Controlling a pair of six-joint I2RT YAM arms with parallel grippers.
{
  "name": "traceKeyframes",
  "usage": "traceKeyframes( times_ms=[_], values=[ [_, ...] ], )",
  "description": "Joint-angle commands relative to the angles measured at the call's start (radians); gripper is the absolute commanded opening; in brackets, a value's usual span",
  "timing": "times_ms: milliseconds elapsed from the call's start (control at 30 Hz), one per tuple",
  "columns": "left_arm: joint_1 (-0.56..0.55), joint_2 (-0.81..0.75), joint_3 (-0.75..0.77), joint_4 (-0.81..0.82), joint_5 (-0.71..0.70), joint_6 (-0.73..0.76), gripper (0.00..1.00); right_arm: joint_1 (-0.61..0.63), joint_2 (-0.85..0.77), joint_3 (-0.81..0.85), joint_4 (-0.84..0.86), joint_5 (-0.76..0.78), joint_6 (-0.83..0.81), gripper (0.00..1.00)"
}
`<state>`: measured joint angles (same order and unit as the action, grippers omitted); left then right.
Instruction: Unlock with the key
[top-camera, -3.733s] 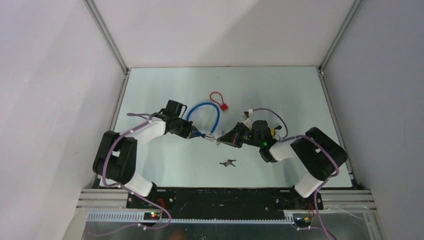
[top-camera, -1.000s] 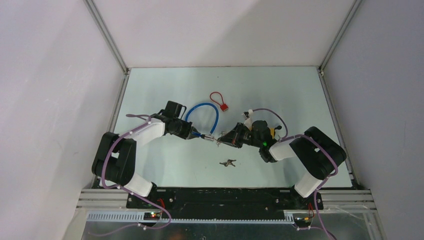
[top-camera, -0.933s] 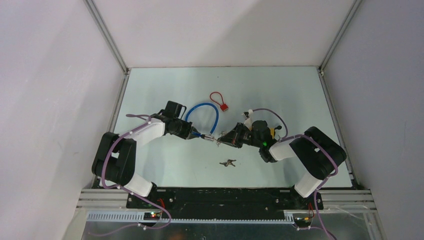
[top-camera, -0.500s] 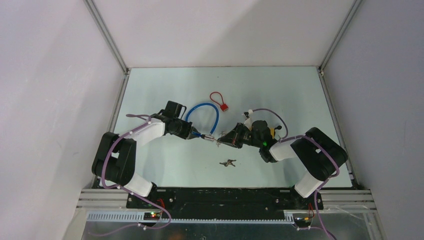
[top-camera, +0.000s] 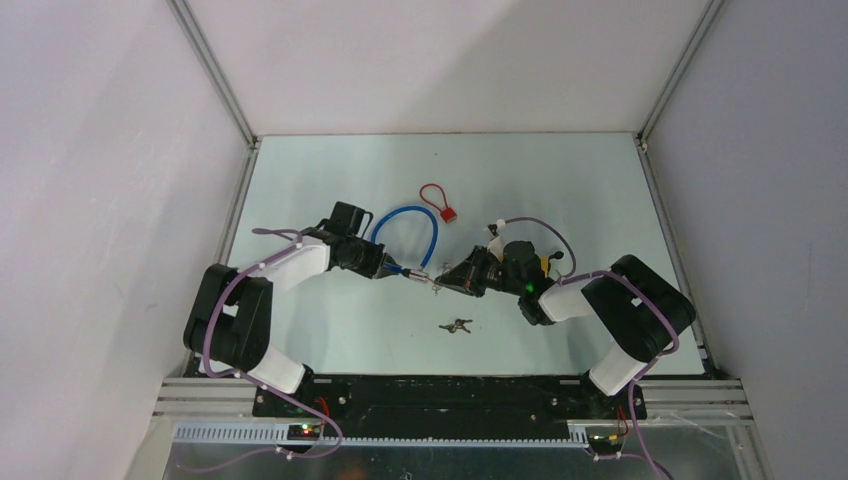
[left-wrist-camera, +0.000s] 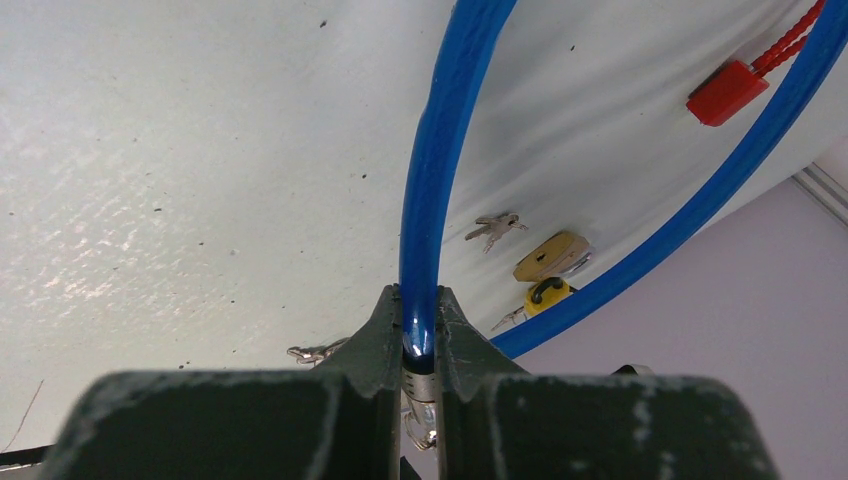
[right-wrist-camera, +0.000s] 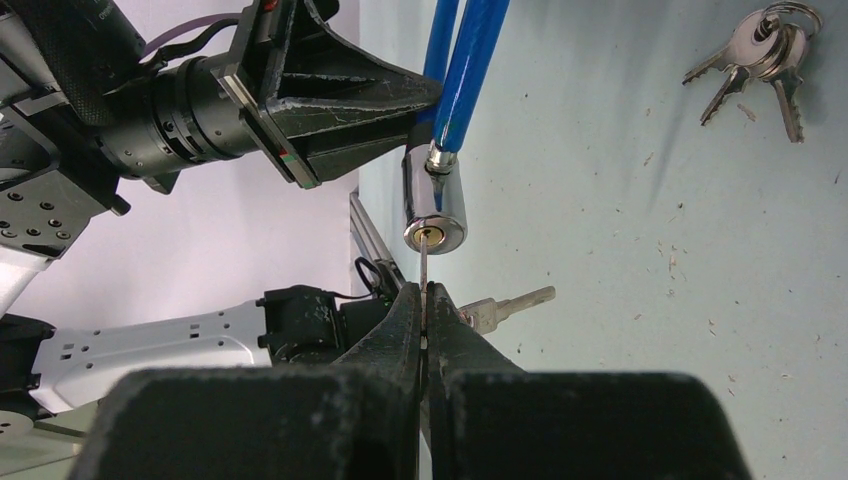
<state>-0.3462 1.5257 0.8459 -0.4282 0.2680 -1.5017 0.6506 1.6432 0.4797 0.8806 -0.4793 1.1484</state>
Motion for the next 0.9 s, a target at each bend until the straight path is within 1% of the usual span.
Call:
traceKeyframes(
  times_ms=[0,500,867],
  values=[
    [0.005,-0.049,0.001,0.032,0.035,-0.009,0.00,0.001,-0.023,0.010,0.033,0.010,0.006,0.00],
    [0.003,-0.052,0.007,0.032,0.042,-0.009,0.00,0.004,0.014,0.029,0.051,0.012,0.013,0.00],
    [-0.005,-0.069,0.004,0.034,0.031,-0.008,0.00,0.007,0.050,0.054,0.076,-0.005,0.051,0.00]
  ],
)
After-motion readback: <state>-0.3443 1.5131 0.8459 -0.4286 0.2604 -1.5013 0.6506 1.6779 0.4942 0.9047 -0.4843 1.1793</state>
